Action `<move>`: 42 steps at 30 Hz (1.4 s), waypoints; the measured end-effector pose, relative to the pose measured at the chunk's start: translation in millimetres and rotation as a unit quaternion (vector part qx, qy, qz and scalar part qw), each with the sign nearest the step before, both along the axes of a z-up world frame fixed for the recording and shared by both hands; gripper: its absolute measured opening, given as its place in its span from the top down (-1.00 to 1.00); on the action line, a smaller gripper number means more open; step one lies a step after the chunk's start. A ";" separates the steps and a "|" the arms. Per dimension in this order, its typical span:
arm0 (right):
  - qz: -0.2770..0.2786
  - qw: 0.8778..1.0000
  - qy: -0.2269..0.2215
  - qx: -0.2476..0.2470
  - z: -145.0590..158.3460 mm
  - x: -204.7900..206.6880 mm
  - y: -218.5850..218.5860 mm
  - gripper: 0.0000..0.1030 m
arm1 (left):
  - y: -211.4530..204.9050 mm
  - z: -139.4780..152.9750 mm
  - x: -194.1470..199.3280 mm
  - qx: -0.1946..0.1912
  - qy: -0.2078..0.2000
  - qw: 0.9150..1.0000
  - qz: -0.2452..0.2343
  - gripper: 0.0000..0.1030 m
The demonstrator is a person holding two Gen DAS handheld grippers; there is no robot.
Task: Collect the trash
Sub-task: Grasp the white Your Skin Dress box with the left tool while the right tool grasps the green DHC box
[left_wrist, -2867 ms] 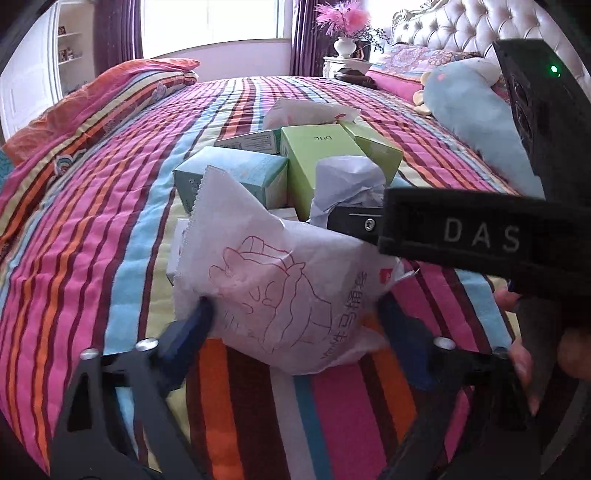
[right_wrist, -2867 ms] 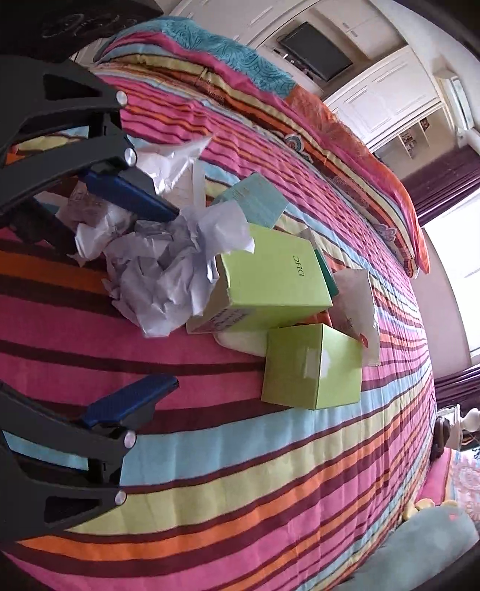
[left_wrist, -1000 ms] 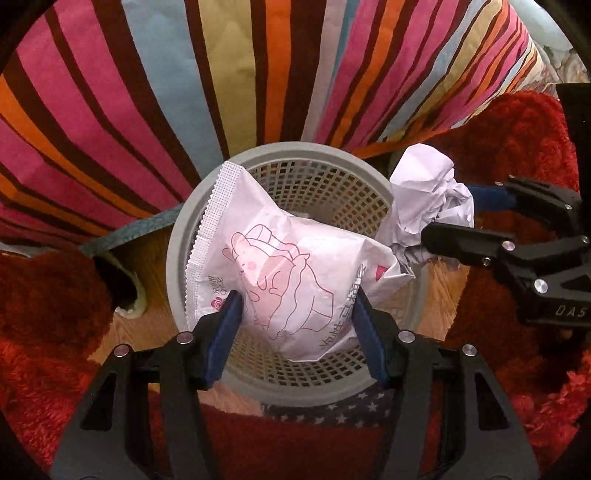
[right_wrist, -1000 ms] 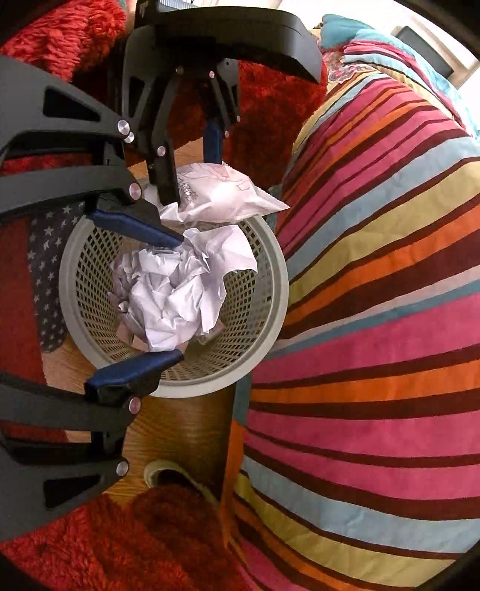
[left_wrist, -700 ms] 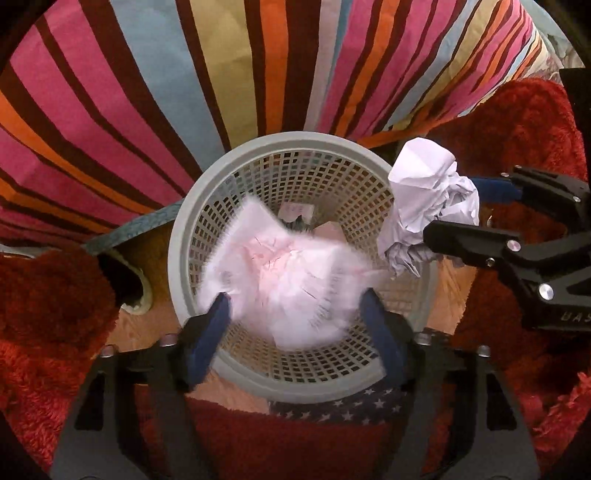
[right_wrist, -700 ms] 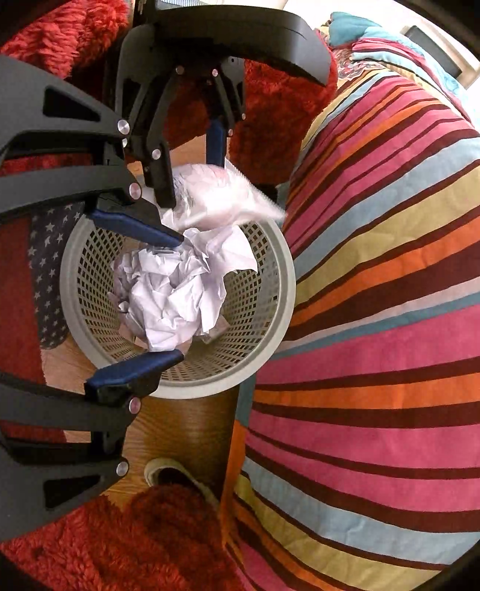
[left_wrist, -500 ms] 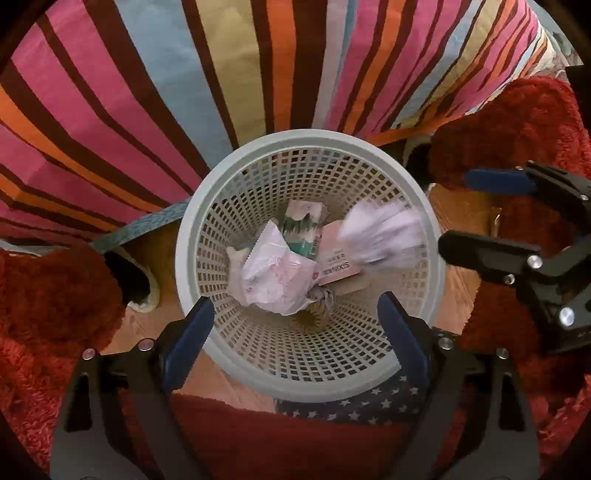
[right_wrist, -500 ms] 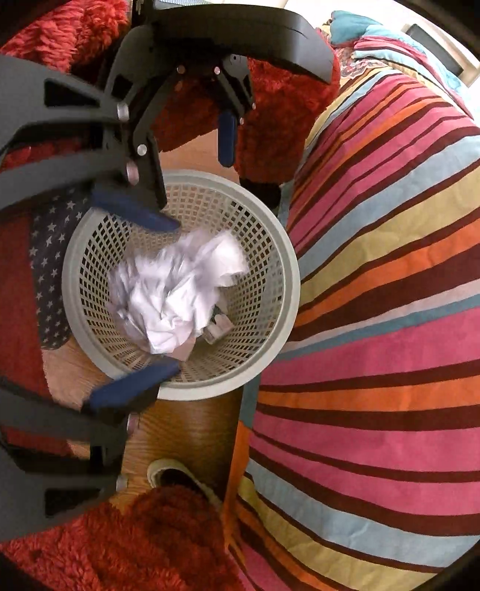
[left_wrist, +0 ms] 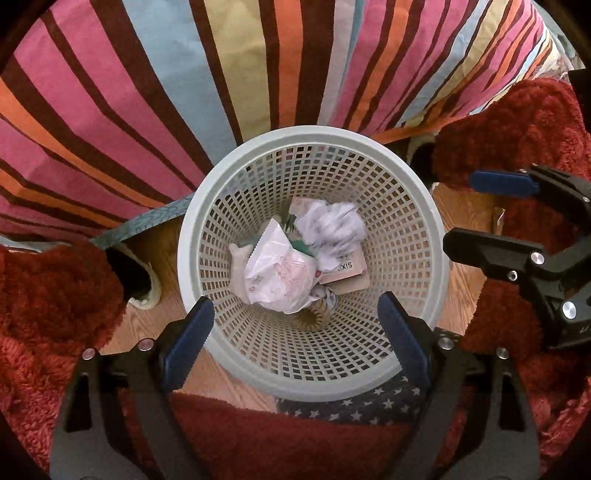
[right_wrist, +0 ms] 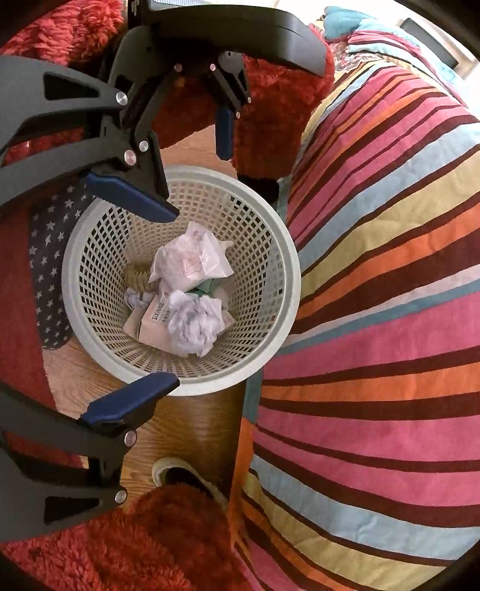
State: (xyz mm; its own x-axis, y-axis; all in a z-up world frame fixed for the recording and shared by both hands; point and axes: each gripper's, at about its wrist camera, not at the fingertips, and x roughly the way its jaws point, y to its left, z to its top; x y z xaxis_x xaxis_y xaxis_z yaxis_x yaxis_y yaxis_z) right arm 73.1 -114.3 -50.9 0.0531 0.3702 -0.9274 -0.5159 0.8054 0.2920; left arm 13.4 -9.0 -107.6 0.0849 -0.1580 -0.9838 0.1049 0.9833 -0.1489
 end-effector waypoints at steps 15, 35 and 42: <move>0.002 1.000 0.018 -0.013 -12.8 0.2 5.8 -0.53 | 2.6 -9.2 0.3 -0.014 0.019 1.000 0.009 -0.70; -0.035 0.955 -0.270 0.115 136.3 -1.0 -37.5 -0.54 | 47.8 185.6 15.7 -0.055 -0.263 0.962 0.038 -0.70; -0.052 0.905 -0.400 0.137 207.8 91.1 -26.2 -0.54 | 63.7 269.8 113.2 0.016 -0.428 0.903 0.044 -0.70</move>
State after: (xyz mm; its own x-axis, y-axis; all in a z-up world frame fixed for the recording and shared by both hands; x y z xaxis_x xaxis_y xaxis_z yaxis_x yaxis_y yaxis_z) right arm 164.2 -140.5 156.9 0.7148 0.5347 -0.4507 -0.5761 0.8156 0.0540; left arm 126.6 54.7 162.3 0.8265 -0.0864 -0.5562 0.0890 0.9958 -0.0225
